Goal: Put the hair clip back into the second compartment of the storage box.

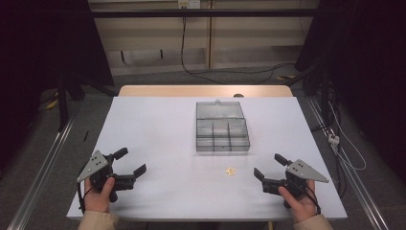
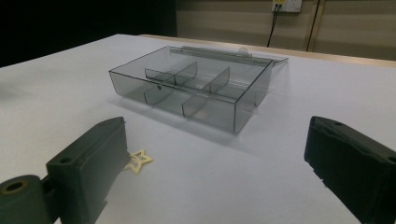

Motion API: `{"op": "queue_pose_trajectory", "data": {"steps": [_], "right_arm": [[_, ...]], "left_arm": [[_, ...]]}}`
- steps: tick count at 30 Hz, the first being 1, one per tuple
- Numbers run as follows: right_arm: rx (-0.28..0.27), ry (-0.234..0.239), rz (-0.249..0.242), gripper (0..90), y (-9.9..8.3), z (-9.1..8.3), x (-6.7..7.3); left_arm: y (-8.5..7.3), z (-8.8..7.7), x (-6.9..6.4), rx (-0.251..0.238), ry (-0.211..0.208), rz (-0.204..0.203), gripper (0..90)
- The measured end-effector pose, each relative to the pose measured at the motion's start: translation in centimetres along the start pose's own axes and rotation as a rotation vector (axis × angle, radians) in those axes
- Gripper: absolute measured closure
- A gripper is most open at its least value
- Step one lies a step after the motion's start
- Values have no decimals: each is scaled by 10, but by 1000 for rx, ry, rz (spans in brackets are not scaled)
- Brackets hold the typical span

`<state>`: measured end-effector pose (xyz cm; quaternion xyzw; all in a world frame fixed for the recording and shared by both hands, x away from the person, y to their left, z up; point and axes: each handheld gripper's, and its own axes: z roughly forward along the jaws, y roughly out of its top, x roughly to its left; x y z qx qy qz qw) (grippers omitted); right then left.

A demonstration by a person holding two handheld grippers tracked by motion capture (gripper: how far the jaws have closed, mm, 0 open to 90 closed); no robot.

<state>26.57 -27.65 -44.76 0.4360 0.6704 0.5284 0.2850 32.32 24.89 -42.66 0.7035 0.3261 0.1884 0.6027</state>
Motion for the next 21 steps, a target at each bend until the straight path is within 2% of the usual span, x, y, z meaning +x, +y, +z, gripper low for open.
{"op": "queue_pose_trajectory", "data": {"steps": [13, 21], "right_arm": [[32, 2, -19, 54, 1, 5, 1], [101, 26, -46, 35, 10, 22, 8]], "left_arm": [[0, 2, 2, 11, -7, 7, 23], [1, 3, 1, 8, -10, 7, 24]]}}
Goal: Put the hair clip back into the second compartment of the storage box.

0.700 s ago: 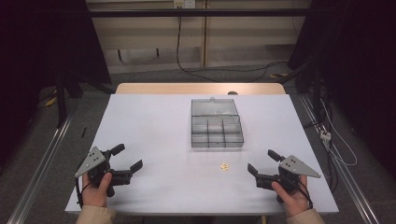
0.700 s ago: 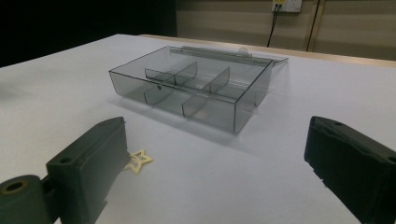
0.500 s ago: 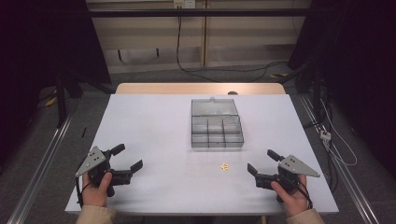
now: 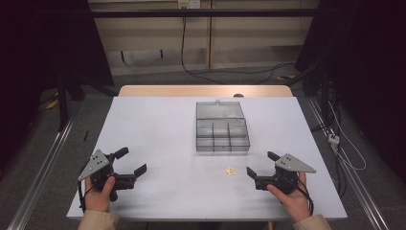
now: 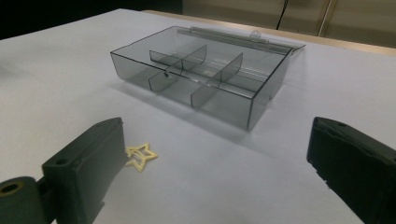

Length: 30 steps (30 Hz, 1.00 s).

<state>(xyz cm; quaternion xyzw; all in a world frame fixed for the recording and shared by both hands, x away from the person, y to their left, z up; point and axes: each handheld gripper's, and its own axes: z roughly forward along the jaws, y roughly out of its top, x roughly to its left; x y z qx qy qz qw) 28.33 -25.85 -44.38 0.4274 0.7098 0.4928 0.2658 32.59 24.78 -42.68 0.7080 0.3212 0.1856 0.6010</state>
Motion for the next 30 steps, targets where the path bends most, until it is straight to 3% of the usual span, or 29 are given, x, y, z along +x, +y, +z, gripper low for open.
{"op": "queue_pose_trajectory", "data": {"steps": [14, 23, 30], "right_arm": [[71, 49, -19, 83, 8, 22, 14], [131, 73, -23, 160, 11, 36, 23], [212, 81, -45, 235, 10, 48, 29]], "left_arm": [[0, 1, -1, 5, -2, 2, 24], [0, 1, -1, 7, -2, 1, 25], [0, 2, -2, 12, -7, 5, 25]]}}
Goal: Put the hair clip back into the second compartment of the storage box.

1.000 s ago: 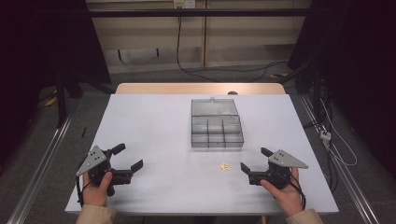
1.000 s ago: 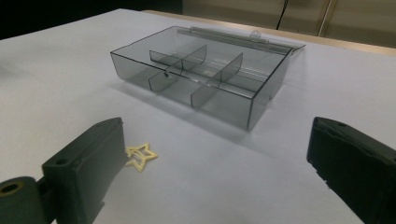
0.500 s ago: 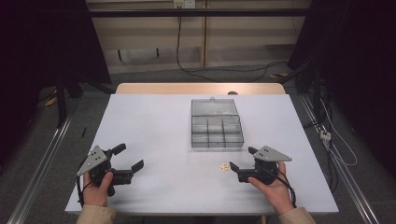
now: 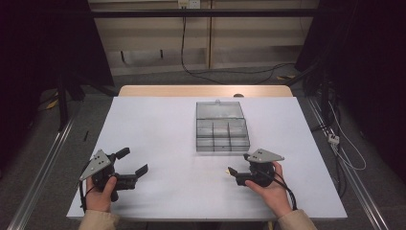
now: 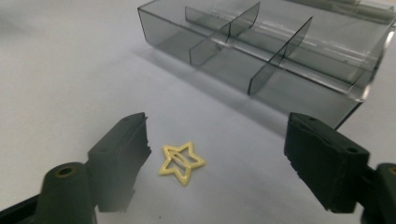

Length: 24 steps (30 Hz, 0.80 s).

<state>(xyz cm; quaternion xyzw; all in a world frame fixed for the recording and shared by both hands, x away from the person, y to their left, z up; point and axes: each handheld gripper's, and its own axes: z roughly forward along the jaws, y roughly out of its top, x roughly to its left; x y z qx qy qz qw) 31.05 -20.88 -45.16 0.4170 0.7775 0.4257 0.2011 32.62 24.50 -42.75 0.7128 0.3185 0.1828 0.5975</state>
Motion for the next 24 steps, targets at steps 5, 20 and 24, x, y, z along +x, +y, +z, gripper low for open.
{"op": "queue_pose_trajectory", "data": {"steps": [5, 20, 24], "right_arm": [[38, -5, -22, 265, 1, 7, 5], [132, 8, -27, 519, 0, 17, 11], [134, 5, -13, 623, 0, 15, 9]], "left_arm": [[0, 0, 0, 7, 1, 2, 25], [-1, 2, -1, 15, -2, 0, 27], [-1, 2, -1, 17, 0, 4, 28]]}}
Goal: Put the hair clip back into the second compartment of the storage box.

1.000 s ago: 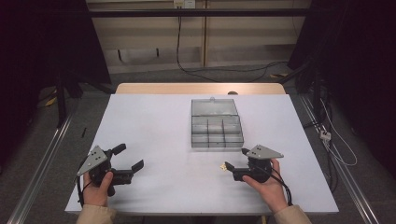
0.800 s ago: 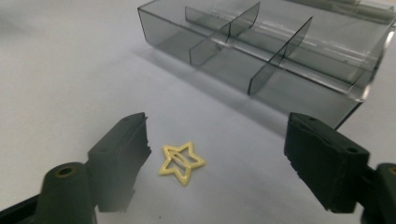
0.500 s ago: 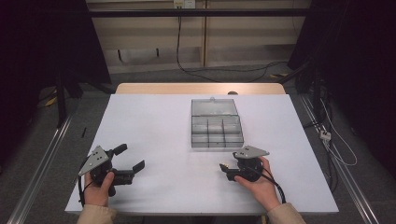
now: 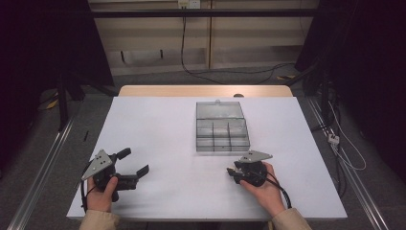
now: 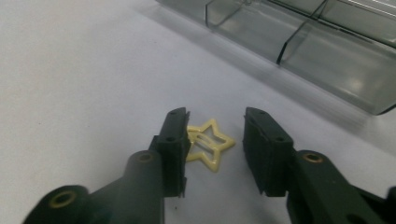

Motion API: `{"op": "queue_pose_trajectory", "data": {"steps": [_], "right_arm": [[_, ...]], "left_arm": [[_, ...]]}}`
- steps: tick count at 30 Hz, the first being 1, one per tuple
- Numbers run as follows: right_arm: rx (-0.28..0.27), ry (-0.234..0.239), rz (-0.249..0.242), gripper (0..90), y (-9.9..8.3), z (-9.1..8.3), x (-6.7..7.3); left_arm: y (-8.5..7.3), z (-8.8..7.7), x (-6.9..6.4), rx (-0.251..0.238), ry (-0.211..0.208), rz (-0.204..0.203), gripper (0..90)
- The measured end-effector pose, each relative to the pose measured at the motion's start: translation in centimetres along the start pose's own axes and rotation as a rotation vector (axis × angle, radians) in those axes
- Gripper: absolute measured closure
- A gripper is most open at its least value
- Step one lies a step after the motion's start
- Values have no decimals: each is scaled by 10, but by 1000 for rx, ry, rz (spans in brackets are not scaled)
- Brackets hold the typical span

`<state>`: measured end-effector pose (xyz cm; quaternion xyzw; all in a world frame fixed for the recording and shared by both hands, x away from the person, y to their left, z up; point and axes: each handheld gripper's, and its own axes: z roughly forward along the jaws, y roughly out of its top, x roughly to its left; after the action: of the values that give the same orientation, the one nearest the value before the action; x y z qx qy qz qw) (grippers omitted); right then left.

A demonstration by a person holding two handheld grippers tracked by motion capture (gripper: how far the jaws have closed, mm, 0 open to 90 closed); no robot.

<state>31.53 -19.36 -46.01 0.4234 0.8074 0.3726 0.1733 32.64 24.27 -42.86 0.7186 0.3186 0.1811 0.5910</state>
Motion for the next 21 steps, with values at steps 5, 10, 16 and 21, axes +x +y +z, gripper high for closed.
{"op": "queue_pose_trajectory", "data": {"steps": [5, 10, 16, 21], "right_arm": [[-10, 13, 21, 731, -3, -2, -6], [-13, 4, 18, 733, -3, -2, -4], [-7, 5, 18, 737, -3, -1, -4], [-2, 13, 29, 738, -2, -1, -5]], "left_arm": [[0, 0, 0, 1, 4, 4, 28], [0, 0, 0, 6, 4, 8, 29], [1, 2, -2, 6, 0, 5, 30], [1, 3, -2, 11, -7, 11, 30]]}}
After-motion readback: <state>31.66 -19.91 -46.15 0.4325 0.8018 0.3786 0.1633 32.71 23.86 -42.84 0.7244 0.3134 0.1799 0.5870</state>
